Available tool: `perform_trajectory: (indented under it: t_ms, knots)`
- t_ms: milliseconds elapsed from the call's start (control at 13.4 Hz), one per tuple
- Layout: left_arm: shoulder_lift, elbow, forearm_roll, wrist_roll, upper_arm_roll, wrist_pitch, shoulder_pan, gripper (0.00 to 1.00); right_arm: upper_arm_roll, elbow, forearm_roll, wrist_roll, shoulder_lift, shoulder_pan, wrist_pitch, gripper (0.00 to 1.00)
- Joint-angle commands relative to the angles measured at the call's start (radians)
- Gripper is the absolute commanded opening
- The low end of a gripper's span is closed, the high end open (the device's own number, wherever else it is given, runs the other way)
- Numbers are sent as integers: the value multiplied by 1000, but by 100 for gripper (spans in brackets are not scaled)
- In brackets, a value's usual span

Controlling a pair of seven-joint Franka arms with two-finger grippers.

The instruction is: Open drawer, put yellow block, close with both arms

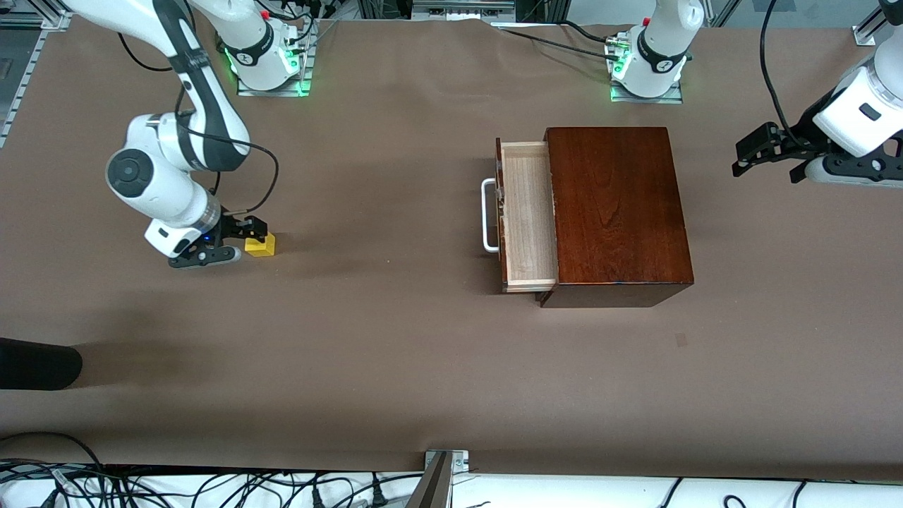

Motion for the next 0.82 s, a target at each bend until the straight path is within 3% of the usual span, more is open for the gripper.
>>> perform_trajectory:
  t_ms: [0, 447, 522, 597, 746]
  knots:
    - [-36, -24, 64, -49, 9, 16, -19, 100, 7, -26, 19, 12, 27, 3, 68, 100]
    - [-1, 13, 52, -35, 3, 16, -13, 100, 6, -113, 27, 23, 83, 3, 205, 96]
    - [-1, 15, 52, -35, 2, 15, -13, 100, 6, -113, 25, 28, 89, 3, 206, 89]
    - [-1, 15, 52, -33, 0, 8, -14, 100, 6, -113, 25, 31, 89, 3, 205, 76]
    - [-1, 16, 52, -35, 0, 7, -16, 100, 7, -110, 25, 32, 87, 3, 199, 38]
